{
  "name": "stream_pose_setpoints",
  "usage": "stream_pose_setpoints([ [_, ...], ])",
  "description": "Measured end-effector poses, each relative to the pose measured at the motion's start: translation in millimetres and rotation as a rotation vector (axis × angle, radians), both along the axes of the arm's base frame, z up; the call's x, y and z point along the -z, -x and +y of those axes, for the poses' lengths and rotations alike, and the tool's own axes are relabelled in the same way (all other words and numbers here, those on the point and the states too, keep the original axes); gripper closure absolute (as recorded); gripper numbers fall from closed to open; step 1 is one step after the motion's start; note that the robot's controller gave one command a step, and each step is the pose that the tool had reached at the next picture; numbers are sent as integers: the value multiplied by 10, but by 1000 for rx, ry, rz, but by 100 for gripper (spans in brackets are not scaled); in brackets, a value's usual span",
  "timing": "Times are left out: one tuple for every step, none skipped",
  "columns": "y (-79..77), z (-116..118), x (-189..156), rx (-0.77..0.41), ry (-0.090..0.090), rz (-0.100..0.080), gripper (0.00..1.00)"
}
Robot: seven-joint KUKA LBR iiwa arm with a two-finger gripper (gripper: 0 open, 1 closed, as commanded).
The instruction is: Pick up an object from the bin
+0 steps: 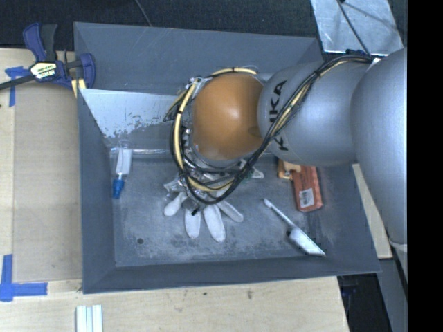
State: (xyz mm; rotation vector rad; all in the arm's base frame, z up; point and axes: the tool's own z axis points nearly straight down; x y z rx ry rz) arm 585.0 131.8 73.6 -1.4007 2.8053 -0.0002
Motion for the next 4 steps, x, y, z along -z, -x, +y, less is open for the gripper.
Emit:
stream_pose_setpoints([
  [19,-3,-82,1,1,8,100],
  [17,-3,-251,1,2,7,100],
  [1,0,-359,3,1,0,100],
  [1,0,-405,3,0,0,100],
])
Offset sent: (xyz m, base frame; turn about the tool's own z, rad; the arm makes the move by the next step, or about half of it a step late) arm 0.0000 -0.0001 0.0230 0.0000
